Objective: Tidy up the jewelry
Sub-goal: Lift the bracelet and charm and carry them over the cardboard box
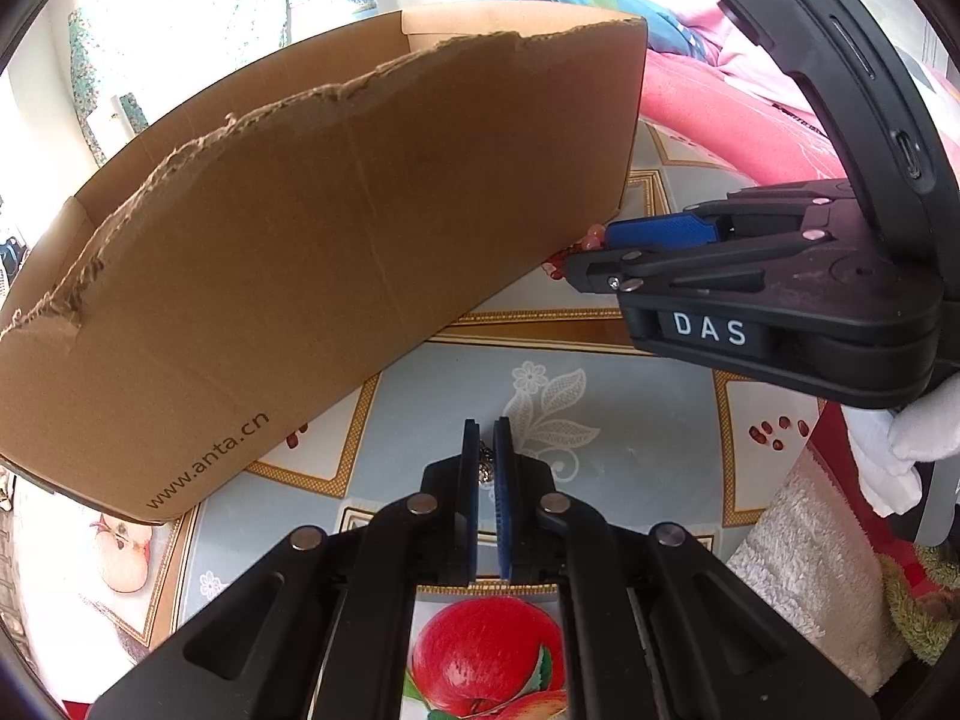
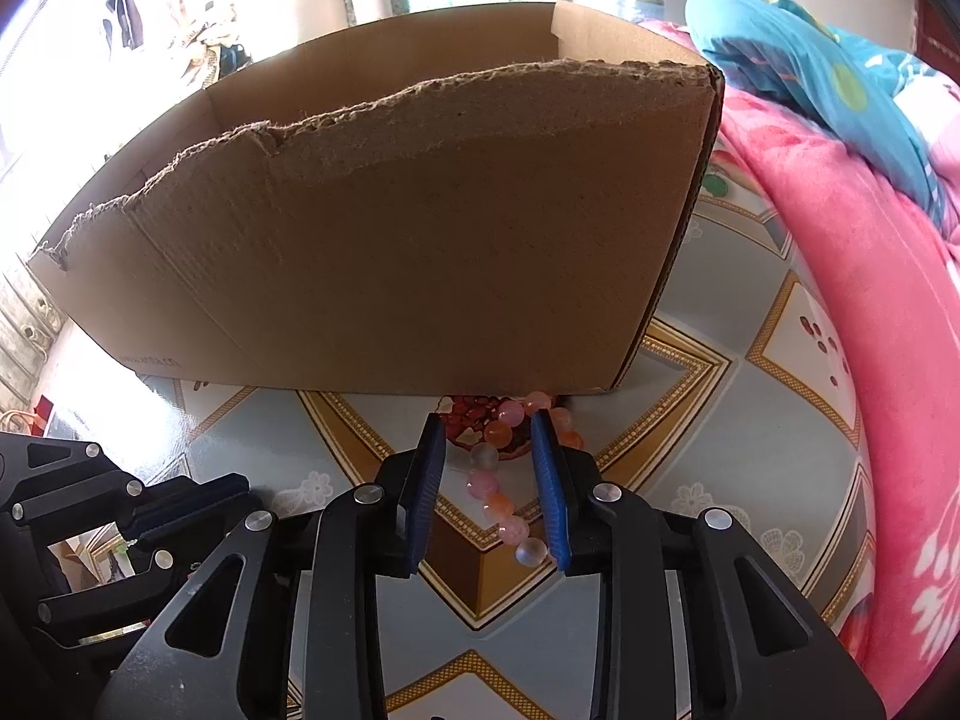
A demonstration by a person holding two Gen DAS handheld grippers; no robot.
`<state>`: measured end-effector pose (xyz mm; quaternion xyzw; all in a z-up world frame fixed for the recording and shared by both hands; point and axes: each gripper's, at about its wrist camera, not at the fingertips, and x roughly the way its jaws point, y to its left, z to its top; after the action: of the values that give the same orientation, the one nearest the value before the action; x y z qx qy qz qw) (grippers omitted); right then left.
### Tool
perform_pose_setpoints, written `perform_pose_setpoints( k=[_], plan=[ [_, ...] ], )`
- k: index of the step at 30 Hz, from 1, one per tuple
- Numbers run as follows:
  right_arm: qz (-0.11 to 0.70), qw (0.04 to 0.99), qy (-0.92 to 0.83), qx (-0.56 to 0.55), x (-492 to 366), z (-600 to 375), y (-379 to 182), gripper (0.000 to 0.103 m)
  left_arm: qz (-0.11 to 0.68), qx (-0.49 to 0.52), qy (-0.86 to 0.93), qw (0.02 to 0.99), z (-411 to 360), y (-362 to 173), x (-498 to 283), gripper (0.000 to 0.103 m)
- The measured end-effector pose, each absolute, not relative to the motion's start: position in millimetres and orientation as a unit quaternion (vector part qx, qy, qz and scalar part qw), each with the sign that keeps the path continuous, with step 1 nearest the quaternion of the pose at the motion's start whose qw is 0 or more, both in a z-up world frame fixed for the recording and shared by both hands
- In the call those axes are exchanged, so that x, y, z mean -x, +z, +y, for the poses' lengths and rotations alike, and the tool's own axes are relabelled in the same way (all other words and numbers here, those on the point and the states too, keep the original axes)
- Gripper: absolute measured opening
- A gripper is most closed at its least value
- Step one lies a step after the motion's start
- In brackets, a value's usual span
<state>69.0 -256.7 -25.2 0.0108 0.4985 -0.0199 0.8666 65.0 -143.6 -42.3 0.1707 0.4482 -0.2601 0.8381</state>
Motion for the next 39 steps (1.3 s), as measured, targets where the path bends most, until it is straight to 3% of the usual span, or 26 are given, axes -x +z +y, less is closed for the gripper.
perform_pose_setpoints(
  k=[1, 2, 8, 18, 29, 39],
  plan=[
    [0.496, 0.868, -0.021, -0.008, -67.8, -256.1, -25.8, 0.009, 0.446, -0.172, -0.261, 0.839, -143.6, -42.5, -64.4, 0.004],
    [0.494, 0.869, -0.019, -0.011, -65.8, -256.3, -26.0, 0.007, 0.443, -0.172, -0.262, 0.84, -143.4, -42.8, -63.7, 0.004],
    [0.475, 0.874, 0.002, -0.099, -55.3, -275.7, -11.3, 0.007, 0.425, -0.137, -0.294, 0.845, -124.4, -30.8, -57.8, 0.001],
    [0.422, 0.864, 0.034, -0.272, -28.3, -314.8, 27.8, 0.007, 0.37, -0.077, -0.365, 0.851, -71.3, 37.3, -48.7, 0.001],
    [0.345, 0.903, 0.062, -0.248, -22.4, -331.3, 111.4, 0.007, 0.332, -0.02, -0.345, 0.878, -37.1, 111.9, -95.0, 0.001],
    [0.344, 0.9, 0.118, -0.239, -86.4, -324.5, 118.1, 0.007, 0.457, -0.078, -0.282, 0.84, -38.6, 64.4, -185.6, 0.001]
  ],
)
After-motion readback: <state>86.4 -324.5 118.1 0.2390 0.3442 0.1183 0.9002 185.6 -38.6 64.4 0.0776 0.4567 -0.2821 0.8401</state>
